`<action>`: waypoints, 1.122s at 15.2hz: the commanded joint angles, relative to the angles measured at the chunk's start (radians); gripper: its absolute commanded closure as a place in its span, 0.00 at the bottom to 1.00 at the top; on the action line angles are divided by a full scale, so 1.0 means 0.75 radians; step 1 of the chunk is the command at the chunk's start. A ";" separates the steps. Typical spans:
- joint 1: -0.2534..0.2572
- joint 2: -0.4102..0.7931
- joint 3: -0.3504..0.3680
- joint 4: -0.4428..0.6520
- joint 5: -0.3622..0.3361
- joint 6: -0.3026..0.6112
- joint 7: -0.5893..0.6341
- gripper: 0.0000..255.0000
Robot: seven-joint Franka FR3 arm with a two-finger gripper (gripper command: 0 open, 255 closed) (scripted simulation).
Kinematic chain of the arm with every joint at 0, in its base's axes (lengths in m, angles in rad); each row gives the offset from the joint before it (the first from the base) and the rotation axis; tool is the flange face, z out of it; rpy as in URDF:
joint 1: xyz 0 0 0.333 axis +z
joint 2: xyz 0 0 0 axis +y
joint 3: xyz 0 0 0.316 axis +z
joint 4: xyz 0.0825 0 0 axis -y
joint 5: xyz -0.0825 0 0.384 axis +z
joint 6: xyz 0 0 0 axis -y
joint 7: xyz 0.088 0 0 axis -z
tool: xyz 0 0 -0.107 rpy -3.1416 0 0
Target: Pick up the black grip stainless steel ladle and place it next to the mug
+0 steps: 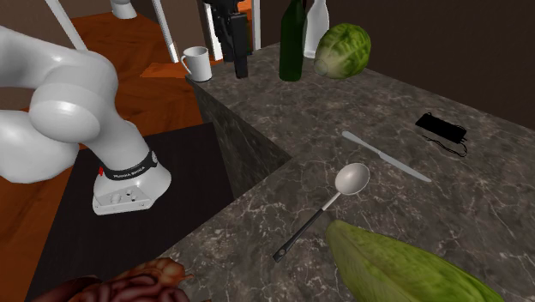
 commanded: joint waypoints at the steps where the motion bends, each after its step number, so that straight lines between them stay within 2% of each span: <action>1: -0.010 0.028 -0.058 -0.031 -0.043 0.073 -0.076 0.00; 10: -0.030 0.304 -0.352 -0.021 -0.186 0.407 -0.426 0.00; 14: -0.005 0.482 -0.487 0.040 -0.188 0.557 -0.596 0.00; 17: 0.028 0.636 -0.589 0.105 -0.146 0.664 -0.741 0.00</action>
